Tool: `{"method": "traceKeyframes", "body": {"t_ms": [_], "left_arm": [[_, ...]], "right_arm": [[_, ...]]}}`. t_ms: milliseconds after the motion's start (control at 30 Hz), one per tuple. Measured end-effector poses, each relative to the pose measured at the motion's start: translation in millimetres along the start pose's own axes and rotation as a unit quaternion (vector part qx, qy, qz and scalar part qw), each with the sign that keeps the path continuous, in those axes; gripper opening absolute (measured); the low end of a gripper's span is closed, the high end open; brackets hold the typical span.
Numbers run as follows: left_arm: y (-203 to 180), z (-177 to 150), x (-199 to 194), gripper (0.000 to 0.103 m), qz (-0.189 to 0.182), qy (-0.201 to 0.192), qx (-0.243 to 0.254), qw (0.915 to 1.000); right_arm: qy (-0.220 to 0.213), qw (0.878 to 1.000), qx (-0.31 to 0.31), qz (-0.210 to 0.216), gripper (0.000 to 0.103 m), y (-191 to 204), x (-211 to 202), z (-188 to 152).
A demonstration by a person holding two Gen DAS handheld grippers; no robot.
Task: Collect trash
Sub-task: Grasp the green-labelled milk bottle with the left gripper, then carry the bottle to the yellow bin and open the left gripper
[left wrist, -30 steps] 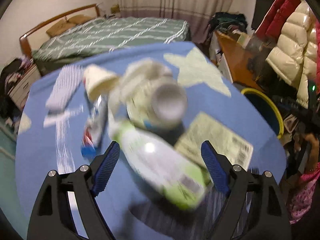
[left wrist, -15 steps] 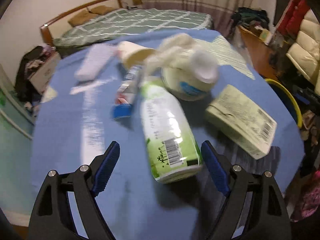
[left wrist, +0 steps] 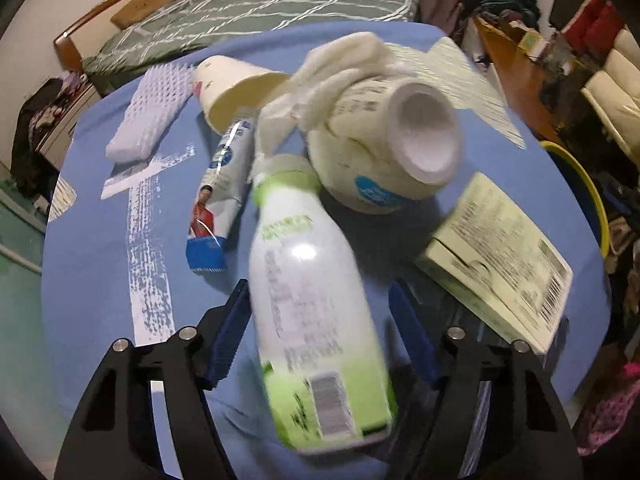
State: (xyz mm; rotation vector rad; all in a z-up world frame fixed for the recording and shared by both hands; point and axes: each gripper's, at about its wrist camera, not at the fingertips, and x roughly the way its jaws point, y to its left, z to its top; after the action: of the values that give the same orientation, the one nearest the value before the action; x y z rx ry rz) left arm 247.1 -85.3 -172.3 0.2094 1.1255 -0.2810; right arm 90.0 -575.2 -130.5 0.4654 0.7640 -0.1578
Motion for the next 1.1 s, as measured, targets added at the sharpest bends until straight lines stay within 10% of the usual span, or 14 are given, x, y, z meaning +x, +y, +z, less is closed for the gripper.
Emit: {"method": "traceKeyframes", "body": {"t_ms": [367,567,1100], "left_arm": [[1,22,17,0.062,-0.024,0.137,0.047,0.9892],[-3,-3,12,0.062,-0.037,0.147,0.028,0.9880],[3,-73,-29,0.055,0.039,-0.054,-0.021,0.9976]], "right_arm": [[0.017,1.000,-0.005,-0.002,0.058,-2,4,3],[0.020,1.000,0.000,0.009,0.059,-4,8,2],[0.018,0.999,-0.018,0.037,0.059,9,3,-7]]}}
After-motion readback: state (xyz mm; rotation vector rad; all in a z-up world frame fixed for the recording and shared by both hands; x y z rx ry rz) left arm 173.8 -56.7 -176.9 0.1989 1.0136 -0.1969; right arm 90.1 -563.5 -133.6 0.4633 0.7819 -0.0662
